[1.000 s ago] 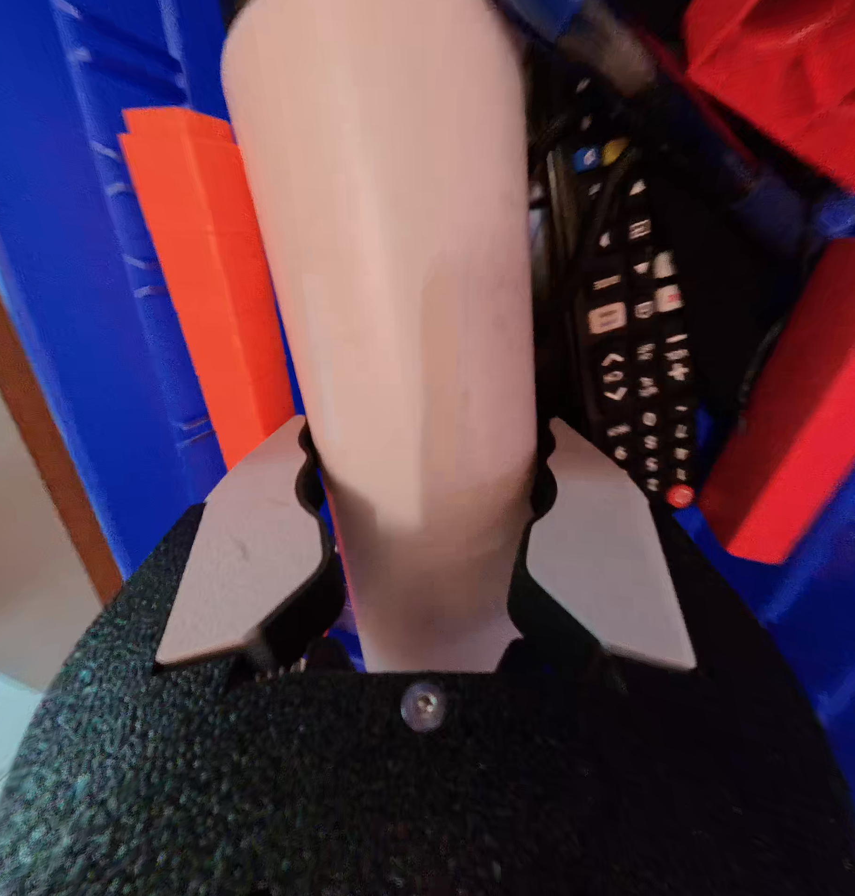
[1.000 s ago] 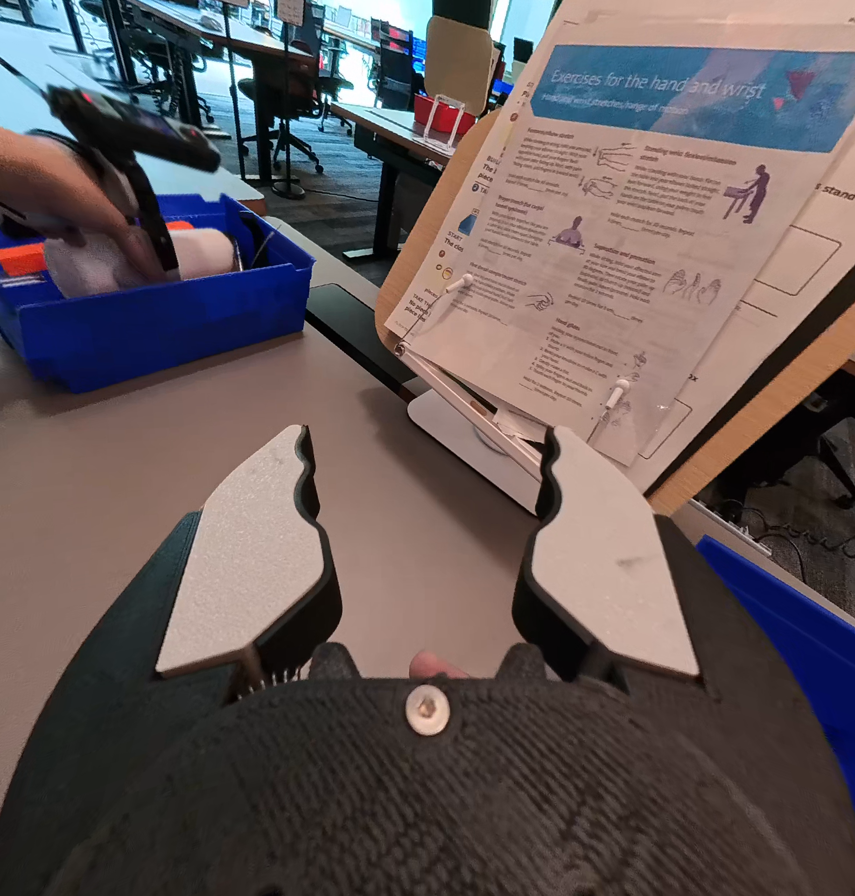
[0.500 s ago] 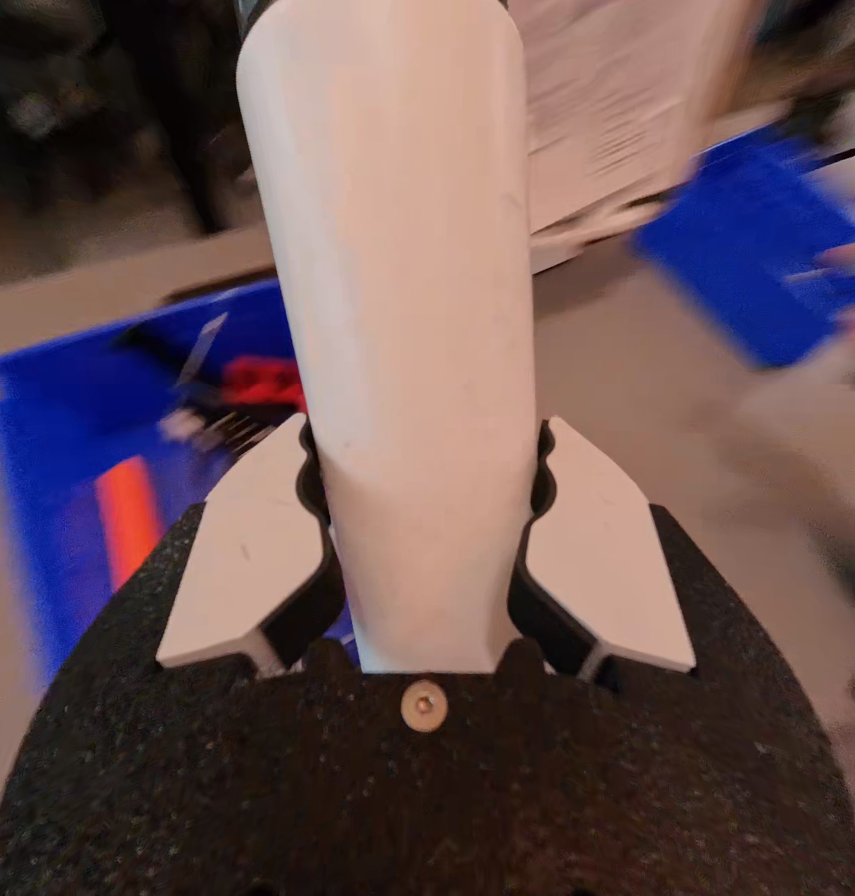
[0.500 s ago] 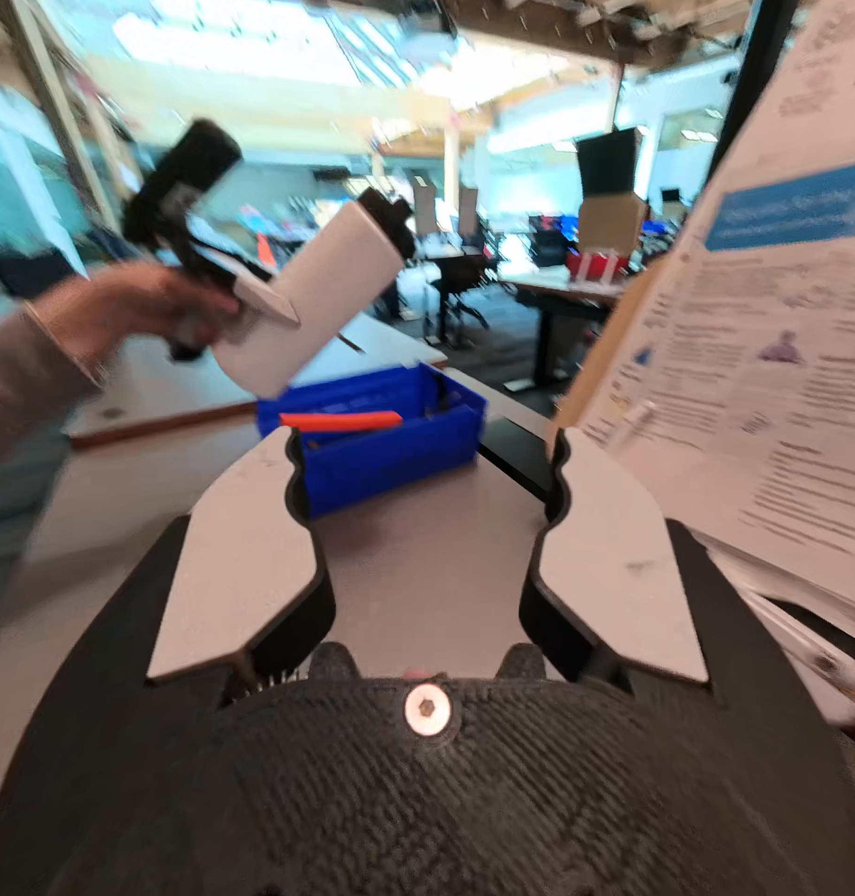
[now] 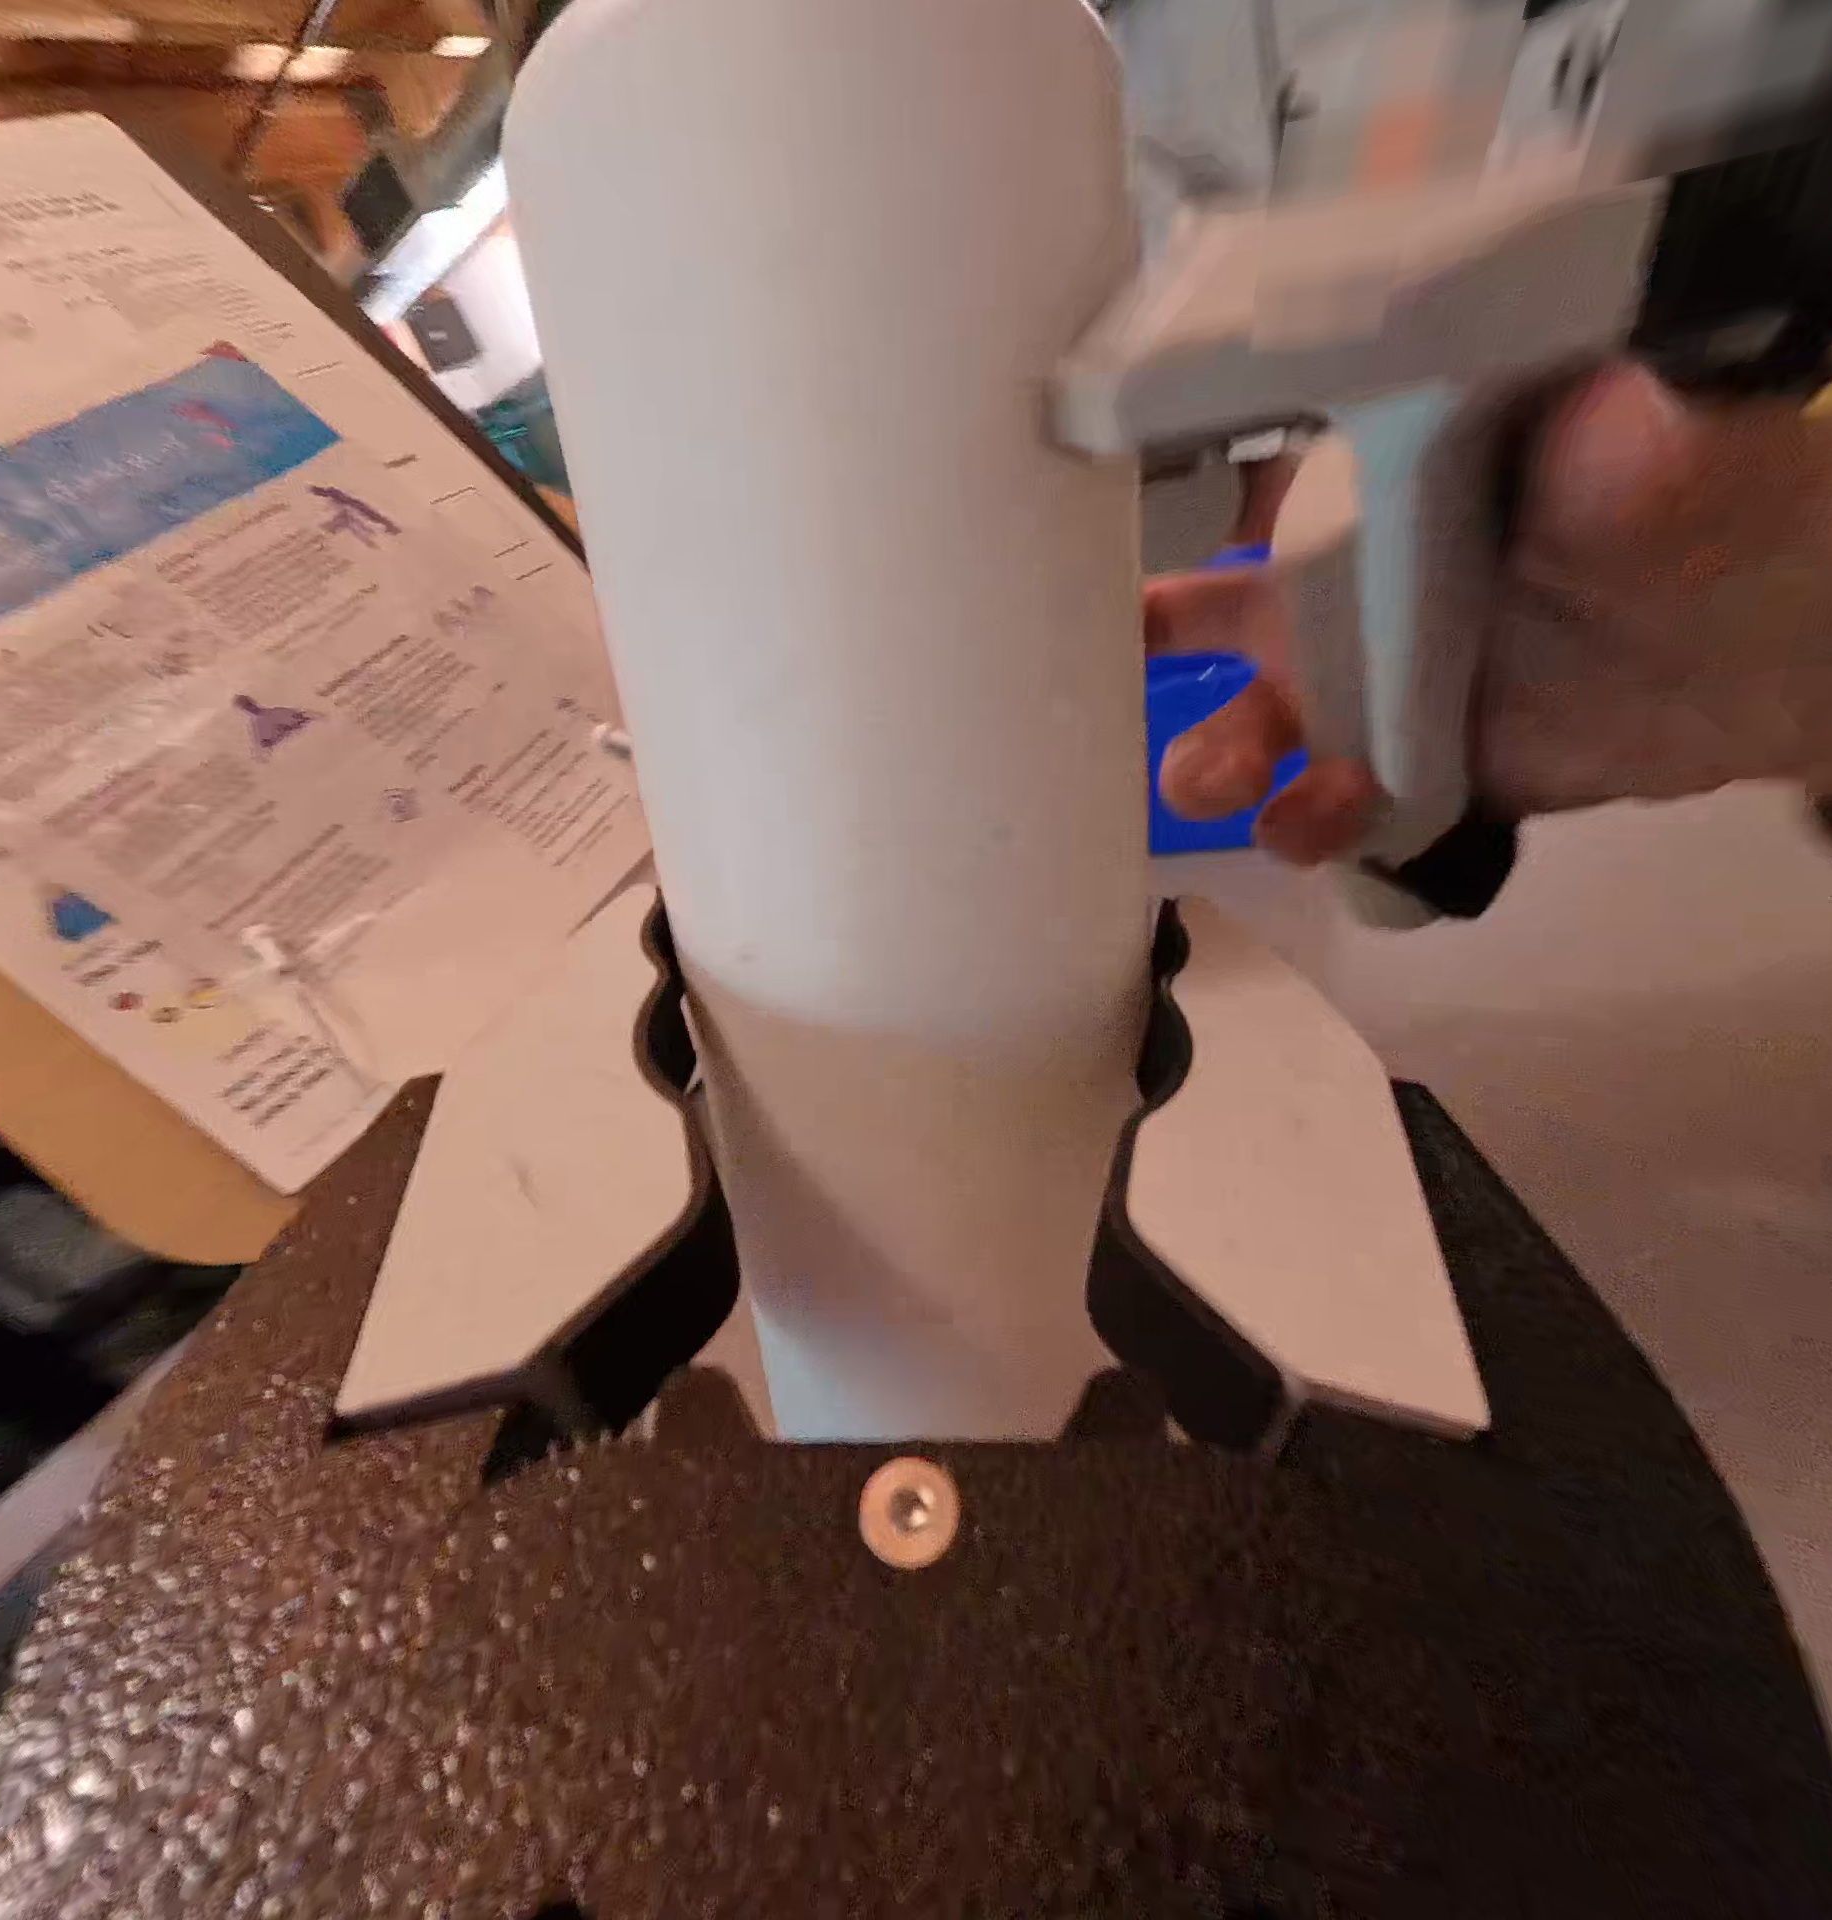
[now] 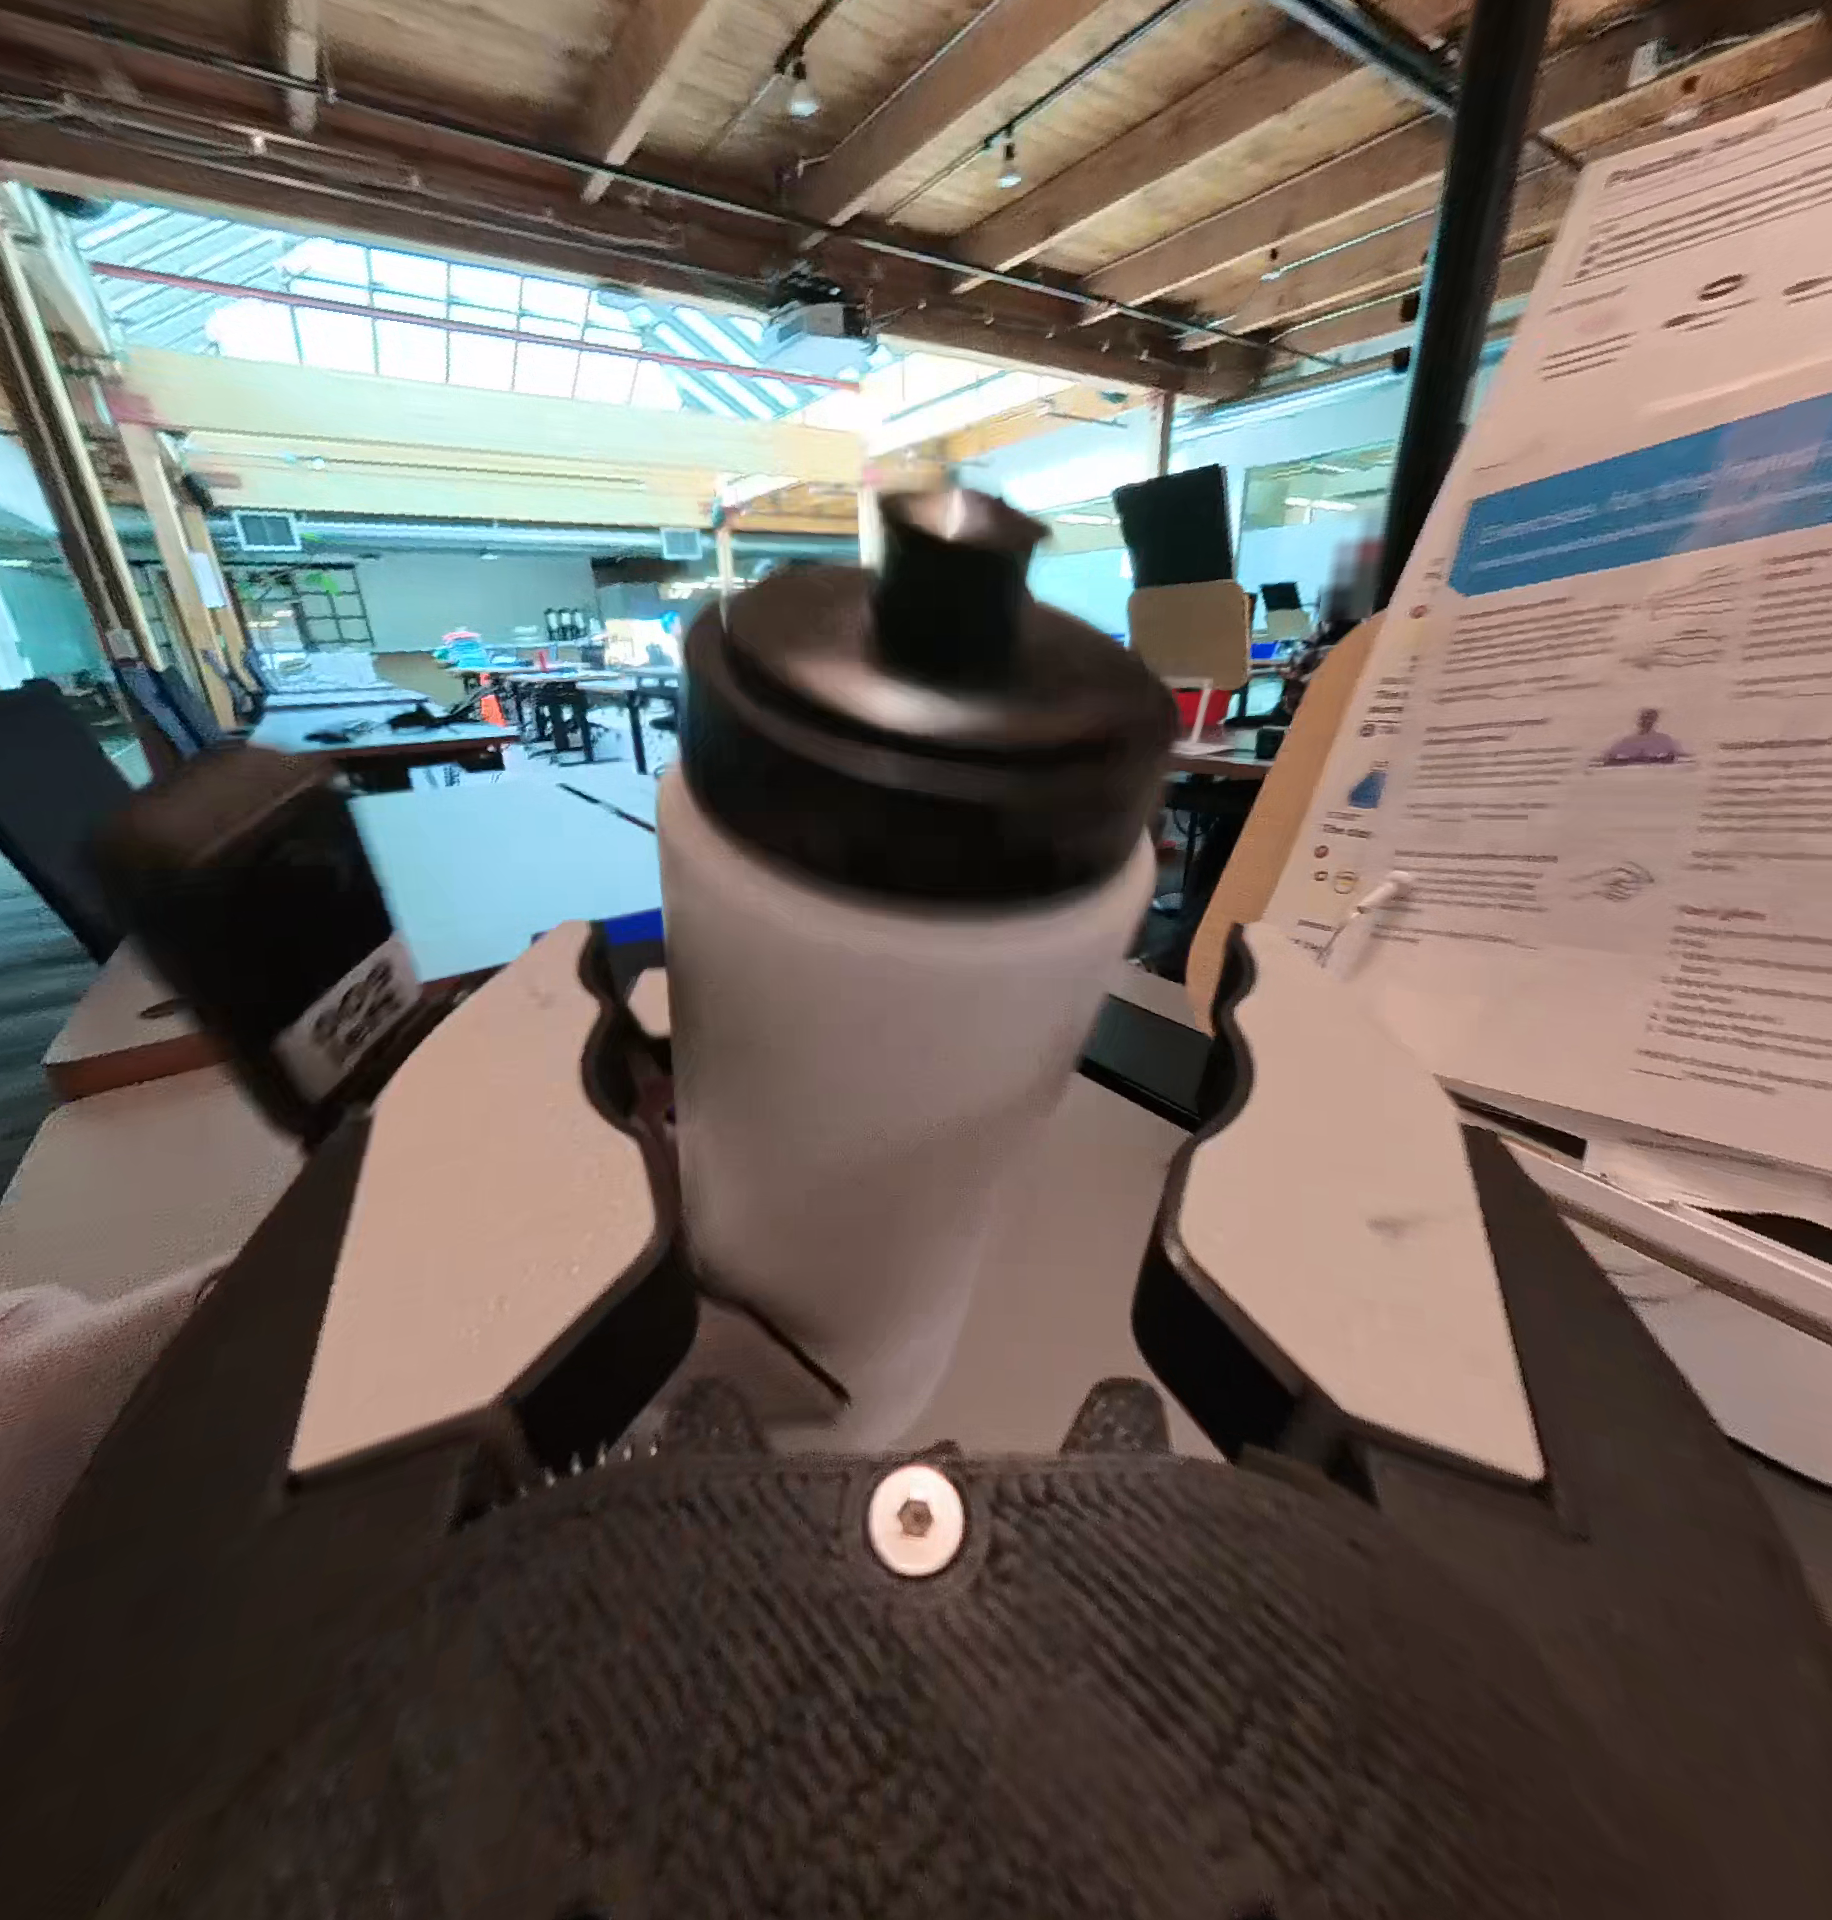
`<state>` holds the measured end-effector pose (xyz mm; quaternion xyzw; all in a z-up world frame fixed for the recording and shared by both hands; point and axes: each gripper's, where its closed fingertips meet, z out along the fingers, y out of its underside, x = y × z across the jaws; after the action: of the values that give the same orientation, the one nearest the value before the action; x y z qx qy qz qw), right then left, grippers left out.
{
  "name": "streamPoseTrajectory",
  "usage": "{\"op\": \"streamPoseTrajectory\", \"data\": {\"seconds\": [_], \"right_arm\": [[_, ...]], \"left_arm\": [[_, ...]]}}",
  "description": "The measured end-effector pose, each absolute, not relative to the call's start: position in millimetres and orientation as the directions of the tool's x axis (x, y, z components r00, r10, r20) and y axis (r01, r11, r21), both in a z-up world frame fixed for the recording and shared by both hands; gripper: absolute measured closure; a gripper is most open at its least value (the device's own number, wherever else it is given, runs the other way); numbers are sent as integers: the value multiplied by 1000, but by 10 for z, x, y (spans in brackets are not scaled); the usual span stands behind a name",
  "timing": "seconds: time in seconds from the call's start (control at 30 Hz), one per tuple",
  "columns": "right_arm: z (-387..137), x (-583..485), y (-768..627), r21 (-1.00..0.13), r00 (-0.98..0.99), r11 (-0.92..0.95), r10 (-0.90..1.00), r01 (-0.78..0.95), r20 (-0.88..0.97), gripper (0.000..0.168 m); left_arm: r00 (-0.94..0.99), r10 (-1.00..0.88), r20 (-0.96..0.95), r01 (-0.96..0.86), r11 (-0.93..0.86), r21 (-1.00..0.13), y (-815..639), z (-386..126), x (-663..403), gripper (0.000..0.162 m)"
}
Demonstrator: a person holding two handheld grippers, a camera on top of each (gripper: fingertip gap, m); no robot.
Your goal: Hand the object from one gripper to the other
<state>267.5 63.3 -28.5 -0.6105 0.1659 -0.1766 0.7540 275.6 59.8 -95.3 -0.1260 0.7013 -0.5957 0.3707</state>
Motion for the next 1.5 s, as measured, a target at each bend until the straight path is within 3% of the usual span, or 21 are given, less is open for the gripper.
{"op": "streamPoseTrajectory", "data": {"seconds": [0.13, 0.27, 0.37, 0.43, 0.57, 0.67, 0.77, 0.9, 1.0, 1.17, 1.27, 1.37, 1.4, 1.5], "right_arm": [[-418, 2733, 649, -975, 854, 177, -519, 136, 25, 73], [-555, 2671, 630, -986, 923, 161, -383, 34, -31, 74], [-518, 2533, 511, -984, 966, 176, -256, 22, -24, 74], [-413, 2413, 418, -973, 986, 231, -163, 4, -34, 74], [-301, 2023, 300, -951, 986, 296, 162, -87, -40, 74], [-242, 1767, 240, -933, 933, 323, 358, -159, -35, 74], [-285, 1651, 291, -946, 919, 299, 395, -126, 3, 75], [-278, 1556, 332, -940, 894, 312, 447, -139, 16, 76], [-338, 1572, 373, -943, 898, 307, 440, -126, 23, 77], [-428, 1690, 420, -959, 921, 254, 388, -124, -17, 81], [-403, 1973, 371, -959, 993, 280, 96, 44, 73, 87], [-530, 2431, 289, -981, 953, 106, -275, 165, 131, 64], [-548, 2533, 288, -984, 932, 95, -346, 153, 112, 57], [-605, 2592, 478, -985, 916, 118, -395, 128, 72, 63]], "left_arm": [[-474, -673, -568, 260, 509, -821, 612, -1219, 2924, 77], [-544, -632, -552, 237, 515, -824, 612, -1339, 2846, 67], [-732, -571, -373, 56, 495, -867, 639, -1534, 2685, 54], [-808, -521, -274, 29, 430, -902, 667, -1514, 2543, 56], [-981, -185, 62, -106, 243, -964, 534, -1374, 1944, 54], [-968, 67, 242, -224, 197, -954, 476, -1306, 1562, 60], [-886, 223, 406, -353, 242, -904, 438, -1364, 1343, 64], [-841, 271, 468, -395, 283, -874, 299, -1518, 1286, 60], [-910, 207, 358, -310, 233, -922, 159, -1641, 1436, 72], [-989, 46, 141, -130, 190, -973, -61, -1666, 1652, 77], [-986, -141, 89, -114, 181, -977, -28, -1664, 1940, 78], [-888, -449, 103, -163, 96, -982, 205, -1575, 2415, 78], [-821, -561, 104, -181, 84, -980, 323, -1565, 2568, 78], [-592, -806, -2, -190, 141, -972, 664, -1624, 2855, 78]]}}
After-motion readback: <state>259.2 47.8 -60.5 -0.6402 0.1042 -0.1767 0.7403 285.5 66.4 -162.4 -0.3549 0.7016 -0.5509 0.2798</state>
